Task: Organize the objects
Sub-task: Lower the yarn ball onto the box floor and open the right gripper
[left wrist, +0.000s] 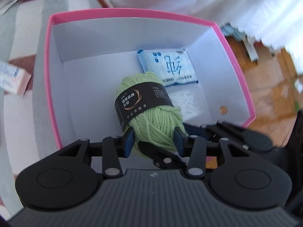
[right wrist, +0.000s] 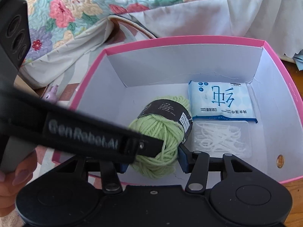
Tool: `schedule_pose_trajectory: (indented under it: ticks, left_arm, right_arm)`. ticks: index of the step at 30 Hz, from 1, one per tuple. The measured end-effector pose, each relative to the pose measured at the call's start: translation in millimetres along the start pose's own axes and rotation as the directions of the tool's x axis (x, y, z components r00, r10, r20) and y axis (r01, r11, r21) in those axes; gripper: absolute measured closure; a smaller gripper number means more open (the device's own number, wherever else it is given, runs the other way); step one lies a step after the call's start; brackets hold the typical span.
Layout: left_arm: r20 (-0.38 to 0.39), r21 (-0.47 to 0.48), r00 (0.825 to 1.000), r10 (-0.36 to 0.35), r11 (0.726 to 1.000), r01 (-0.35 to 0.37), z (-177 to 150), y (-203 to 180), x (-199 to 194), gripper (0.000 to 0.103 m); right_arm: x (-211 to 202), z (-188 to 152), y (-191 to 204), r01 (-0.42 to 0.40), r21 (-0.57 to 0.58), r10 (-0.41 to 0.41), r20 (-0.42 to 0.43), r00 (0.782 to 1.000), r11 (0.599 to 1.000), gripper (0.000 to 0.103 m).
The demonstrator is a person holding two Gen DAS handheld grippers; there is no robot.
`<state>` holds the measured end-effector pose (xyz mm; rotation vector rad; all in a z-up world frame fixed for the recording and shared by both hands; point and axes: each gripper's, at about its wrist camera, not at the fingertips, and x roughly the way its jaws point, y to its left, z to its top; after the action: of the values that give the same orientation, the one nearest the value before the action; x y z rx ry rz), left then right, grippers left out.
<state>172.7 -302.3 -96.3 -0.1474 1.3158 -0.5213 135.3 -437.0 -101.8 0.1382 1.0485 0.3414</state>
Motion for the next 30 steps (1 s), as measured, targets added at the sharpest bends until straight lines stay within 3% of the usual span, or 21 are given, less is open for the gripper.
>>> schedule_pose_trajectory:
  ticks: [4,9,13,18,21,25,30]
  left_arm:
    - [-0.017,-0.021,1.000,-0.026,0.999,0.026,7.3,6.5,-7.3,0.059]
    - [0.055,-0.008,0.998,-0.012,1.000,0.013,14.3,9.3,-19.9,0.058]
    - [0.059,-0.027,0.998,0.011,1.000,-0.010,17.1,10.9,-2.5,0.069]
    - [0.073,0.010,0.997,0.009,1.000,-0.009,11.0,11.6,2.9,0.074]
    - [0.083,0.043,0.996,0.034,0.998,-0.038,7.0,6.1,5.8,0.074]
    - [0.084,0.017,0.995,0.047,0.999,-0.049,4.2,7.0,14.2,0.073]
    - [0.096,0.003,0.993,0.064,0.998,-0.065,-2.6,5.4,7.9,0.071]
  right_arm:
    - [0.5,1.1,-3.6,-0.004,-0.001,0.004,-0.012,1.000,1.000,0.047]
    - [4.6,4.6,-1.9,0.005,-0.016,-0.006,-0.030,1.000,1.000,0.046]
    - [6.4,5.5,-1.8,-0.013,-0.006,0.013,-0.043,0.999,1.000,0.038]
    - [-6.1,2.3,-1.4,-0.019,-0.052,0.018,-0.013,1.000,0.998,0.034]
    - [-8.7,1.4,-9.0,-0.014,-0.006,0.014,0.003,1.000,1.000,0.035]
    - [-1.9,0.7,-20.2,-0.006,0.090,0.005,0.004,1.000,0.996,0.043]
    - [-0.7,-0.3,-7.9,0.043,0.054,-0.043,0.000,0.999,0.998,0.043]
